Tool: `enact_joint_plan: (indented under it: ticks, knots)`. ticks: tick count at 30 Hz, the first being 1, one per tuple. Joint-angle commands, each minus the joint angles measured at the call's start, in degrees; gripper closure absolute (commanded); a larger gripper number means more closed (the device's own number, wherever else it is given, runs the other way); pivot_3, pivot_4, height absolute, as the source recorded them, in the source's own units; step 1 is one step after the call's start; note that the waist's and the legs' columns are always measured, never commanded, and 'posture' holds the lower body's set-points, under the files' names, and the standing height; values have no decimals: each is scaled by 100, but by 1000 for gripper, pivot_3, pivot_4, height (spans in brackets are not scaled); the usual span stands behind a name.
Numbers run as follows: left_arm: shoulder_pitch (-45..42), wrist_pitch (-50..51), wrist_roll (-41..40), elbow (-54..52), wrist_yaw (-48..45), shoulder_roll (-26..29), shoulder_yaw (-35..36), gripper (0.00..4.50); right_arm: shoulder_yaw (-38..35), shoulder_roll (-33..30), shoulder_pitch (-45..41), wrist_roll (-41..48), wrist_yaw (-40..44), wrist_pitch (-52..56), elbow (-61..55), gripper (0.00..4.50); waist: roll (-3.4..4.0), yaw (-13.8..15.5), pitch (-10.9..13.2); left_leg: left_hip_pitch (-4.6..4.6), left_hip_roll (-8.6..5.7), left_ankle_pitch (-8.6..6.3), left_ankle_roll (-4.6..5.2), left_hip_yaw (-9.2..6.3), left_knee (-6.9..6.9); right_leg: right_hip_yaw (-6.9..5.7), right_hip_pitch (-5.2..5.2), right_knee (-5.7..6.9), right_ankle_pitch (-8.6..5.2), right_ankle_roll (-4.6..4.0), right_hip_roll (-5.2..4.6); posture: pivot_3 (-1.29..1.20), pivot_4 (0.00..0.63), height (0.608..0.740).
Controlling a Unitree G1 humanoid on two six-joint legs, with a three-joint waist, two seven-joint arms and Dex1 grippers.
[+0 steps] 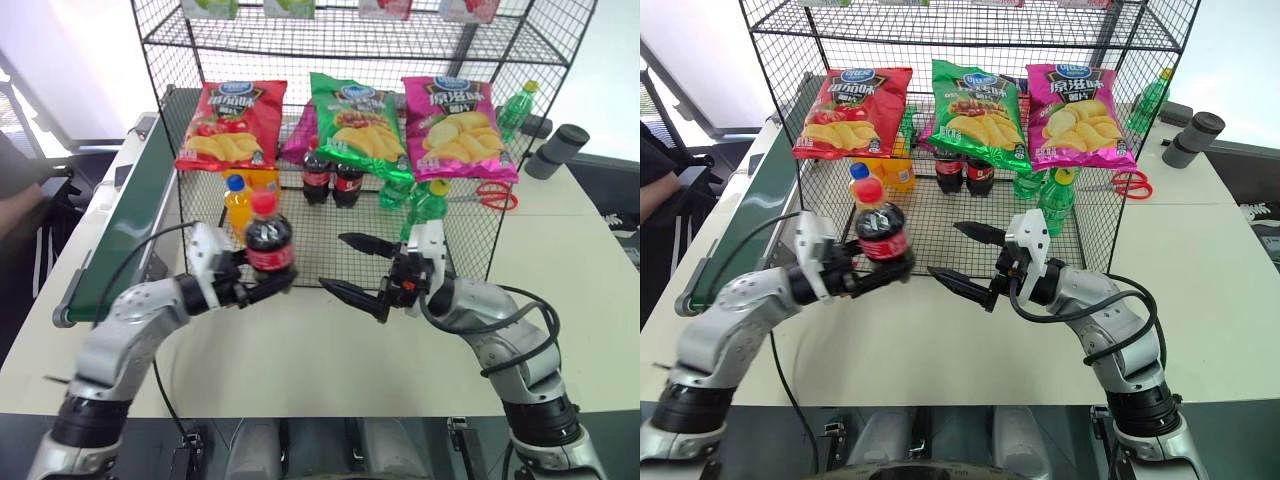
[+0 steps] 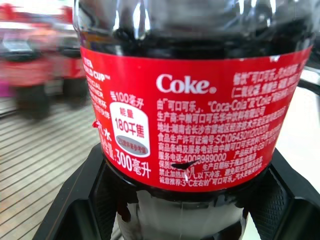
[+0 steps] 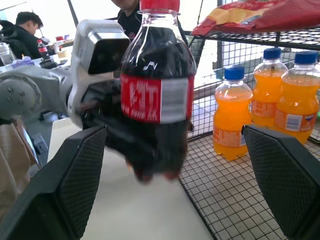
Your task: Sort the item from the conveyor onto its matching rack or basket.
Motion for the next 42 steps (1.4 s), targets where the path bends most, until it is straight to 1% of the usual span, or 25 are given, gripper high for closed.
enact_joint_plan:
  ticks: [1,6,8,18,19,20,21,22,26,28,29,30,33,36,39,42]
  knots:
    - [-415,-515,321,108,-432,-193,-343,1631,19,106,-81,95,-108,24,-235,0,0,6,0,0,-1,0,1,0,2,-1,1,0,0,0,3,0,150,740]
    - [-839,-727,484,432,-771,-548,-600,1631,-19,84,34,87,-252,131,-311,0,0,18,0,-2,-2,0,3,3,9,1,3,-1,1,4,13,0,150,740]
    - [-893,-806,600,526,-881,-592,-654,1631,-70,74,81,131,-279,163,-348,0,0,19,0,-5,-2,0,4,2,15,0,3,-1,1,5,30,0,150,740]
    - [-1001,-1050,977,692,-1046,-749,-787,1631,-64,100,107,289,-303,263,-418,0,0,17,0,-4,4,0,5,-2,16,1,3,3,1,7,44,0,150,740]
    - [-995,-1055,1001,690,-1048,-766,-777,1631,-62,97,97,298,-294,269,-407,538,0,17,0,-4,4,0,5,-1,16,1,3,3,1,7,44,0,150,740]
    - [-985,-1056,1018,683,-1036,-783,-763,1631,-60,89,90,309,-285,276,-399,753,0,18,0,-4,4,0,5,-1,16,1,3,2,1,7,44,0,150,740]
    - [-974,-1058,1034,674,-1018,-795,-750,1631,-57,83,83,309,-274,269,-393,1227,0,18,0,-4,4,0,5,-1,16,1,3,3,1,7,44,0,150,740]
    - [-966,-1044,1037,664,-1007,-799,-740,1631,-55,79,75,306,-265,259,-388,1491,0,17,0,-4,4,0,5,-2,16,1,3,3,1,7,44,0,150,740]
    - [-934,-842,967,610,-975,-805,-718,1631,-68,104,15,287,-258,195,-342,1496,0,15,0,-4,4,0,5,-2,17,2,3,4,1,8,44,0,150,740]
    - [-930,-659,896,612,-901,-818,-668,596,-86,142,-41,284,-271,165,-300,1496,0,16,0,-4,4,0,5,-2,17,2,3,5,1,8,44,0,150,740]
    - [-919,-633,886,614,-880,-808,-642,196,-97,162,-70,269,-285,141,-267,1496,0,15,0,-4,4,0,5,-2,17,2,3,5,1,8,44,0,150,740]
    - [-899,-662,920,620,-841,-795,-617,72,-105,180,-95,236,-301,102,-230,1496,0,14,0,-4,4,0,5,-2,17,1,3,5,1,8,44,0,150,740]
    - [-811,-840,1089,662,-638,-763,-539,72,-134,226,-146,75,-359,-51,-114,1496,0,12,0,-3,5,0,5,-3,18,2,3,6,1,8,45,0,150,740]
    - [-348,-654,1019,641,-434,-504,-189,72,-213,326,-193,-355,-650,-389,283,1496,0,-14,0,-1,6,0,5,-2,18,3,3,6,2,8,47,0,150,740]
    - [80,-523,909,566,-282,-342,141,72,-127,378,-155,-791,-897,-603,779,1496,0,-4,0,2,10,0,5,-1,17,8,2,8,1,8,48,0,150,740]
    - [428,-566,890,493,-111,-261,416,72,-36,629,-189,-1294,-1188,-1217,1338,1496,1,8,0,2,9,0,5,0,17,8,3,9,1,7,43,0,150,740]
